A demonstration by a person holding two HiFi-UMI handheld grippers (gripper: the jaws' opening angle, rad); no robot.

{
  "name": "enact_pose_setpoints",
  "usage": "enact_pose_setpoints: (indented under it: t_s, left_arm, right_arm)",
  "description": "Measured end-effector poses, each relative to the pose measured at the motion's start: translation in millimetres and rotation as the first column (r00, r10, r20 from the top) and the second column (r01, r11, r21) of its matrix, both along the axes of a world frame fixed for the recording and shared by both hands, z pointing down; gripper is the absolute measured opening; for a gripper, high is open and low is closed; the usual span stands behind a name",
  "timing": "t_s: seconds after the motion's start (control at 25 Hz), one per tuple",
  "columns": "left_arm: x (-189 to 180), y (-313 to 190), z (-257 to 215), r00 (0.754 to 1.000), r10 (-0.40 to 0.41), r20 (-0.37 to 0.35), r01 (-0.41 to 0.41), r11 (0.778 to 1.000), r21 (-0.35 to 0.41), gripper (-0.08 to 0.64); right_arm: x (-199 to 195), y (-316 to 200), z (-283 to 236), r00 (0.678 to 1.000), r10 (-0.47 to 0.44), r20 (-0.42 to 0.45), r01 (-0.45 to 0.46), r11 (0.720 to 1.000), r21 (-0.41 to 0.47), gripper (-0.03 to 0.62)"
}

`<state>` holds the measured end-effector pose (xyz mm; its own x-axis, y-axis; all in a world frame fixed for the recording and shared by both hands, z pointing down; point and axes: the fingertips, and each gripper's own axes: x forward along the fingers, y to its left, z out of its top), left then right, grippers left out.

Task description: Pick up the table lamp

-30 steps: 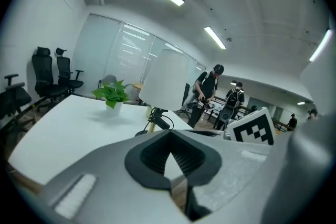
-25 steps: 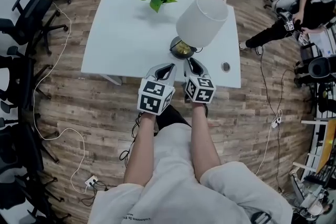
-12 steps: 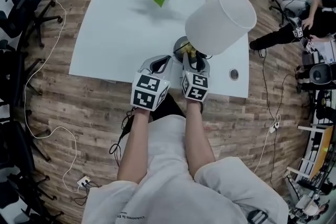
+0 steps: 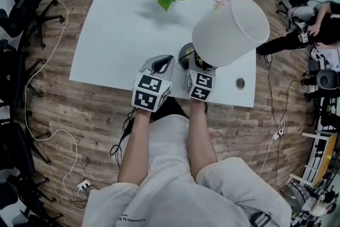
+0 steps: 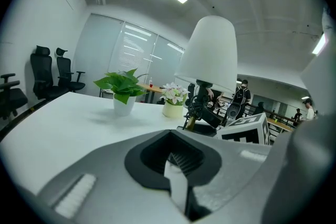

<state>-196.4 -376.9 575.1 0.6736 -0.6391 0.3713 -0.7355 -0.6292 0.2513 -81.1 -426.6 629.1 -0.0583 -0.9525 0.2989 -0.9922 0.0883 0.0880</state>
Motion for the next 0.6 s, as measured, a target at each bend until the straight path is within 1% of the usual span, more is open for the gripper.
enact_pose_setpoints:
  t_s: [0.12, 0.24, 0.36, 0.6]
  left_arm:
    - [-1, -4, -2, 1.000, -0.002, 0.007, 0.002, 1.000, 0.001, 0.002]
    - [-1, -5, -3, 1.000, 0.002, 0.020, -0.003, 1.000, 0.004, 0.002]
    - [0, -3, -5, 1.000, 0.006, 0.031, -0.006, 1.000, 0.004, 0.002]
    - [4, 3, -18, 0.999, 0.014, 0.045, -0.014, 1.000, 0.005, 0.002]
  right_arm:
    - [-1, -5, 2, 1.000, 0.004, -0.007, -0.004, 1.000, -0.017, 0.164]
    - [-1, -5, 1, 1.000, -0.001, -0.005, 0.001, 1.000, -0.009, 0.149]
    - [-3, -3, 1, 1.000, -0.018, -0.008, 0.017, 1.000, -0.018, 0.144]
    - [-13, 9, 0, 0.998, -0.061, 0.005, 0.061, 0.996, -0.066, 0.138]
